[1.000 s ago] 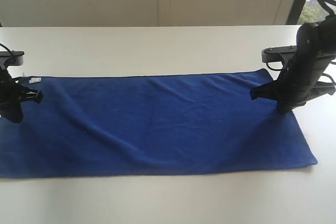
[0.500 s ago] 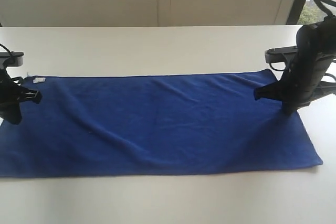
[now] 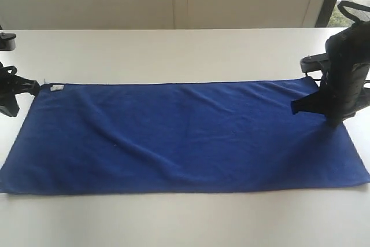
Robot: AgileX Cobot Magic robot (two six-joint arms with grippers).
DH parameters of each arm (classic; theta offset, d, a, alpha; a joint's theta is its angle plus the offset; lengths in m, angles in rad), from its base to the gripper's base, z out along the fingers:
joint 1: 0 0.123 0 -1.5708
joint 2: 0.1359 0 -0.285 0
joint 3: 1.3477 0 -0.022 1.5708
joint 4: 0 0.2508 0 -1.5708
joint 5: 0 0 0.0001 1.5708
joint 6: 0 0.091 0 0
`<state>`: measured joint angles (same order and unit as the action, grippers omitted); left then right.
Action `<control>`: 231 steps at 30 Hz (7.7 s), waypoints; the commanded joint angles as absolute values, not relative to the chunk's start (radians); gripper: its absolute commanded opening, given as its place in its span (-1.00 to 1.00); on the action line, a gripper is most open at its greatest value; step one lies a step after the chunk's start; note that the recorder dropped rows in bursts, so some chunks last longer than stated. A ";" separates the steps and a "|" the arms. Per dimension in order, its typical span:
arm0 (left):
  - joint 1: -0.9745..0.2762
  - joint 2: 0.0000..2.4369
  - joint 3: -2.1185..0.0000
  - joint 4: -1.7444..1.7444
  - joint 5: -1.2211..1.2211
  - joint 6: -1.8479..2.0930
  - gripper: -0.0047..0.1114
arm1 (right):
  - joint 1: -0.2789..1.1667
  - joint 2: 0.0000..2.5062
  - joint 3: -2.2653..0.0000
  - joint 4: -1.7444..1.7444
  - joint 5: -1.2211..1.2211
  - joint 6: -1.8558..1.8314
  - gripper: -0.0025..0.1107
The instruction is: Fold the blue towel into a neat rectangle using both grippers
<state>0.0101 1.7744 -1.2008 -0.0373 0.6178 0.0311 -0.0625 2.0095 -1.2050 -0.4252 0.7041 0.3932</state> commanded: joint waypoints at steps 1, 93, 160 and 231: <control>0.004 1.764 -1.198 -0.051 0.644 0.033 -0.92 | -0.102 2.020 -1.196 -0.450 0.746 0.410 -0.96; 0.000 1.643 -1.137 -0.284 0.620 0.255 -0.92 | -0.141 1.815 -1.196 -0.188 0.683 0.205 -0.96; 0.204 0.866 -0.761 -0.567 0.660 0.602 -0.92 | -0.201 1.128 -0.800 0.294 0.578 -0.230 -0.96; 0.204 0.866 -0.761 -0.567 0.646 0.602 -0.92 | -0.325 1.962 -1.167 0.039 0.560 -0.204 -0.96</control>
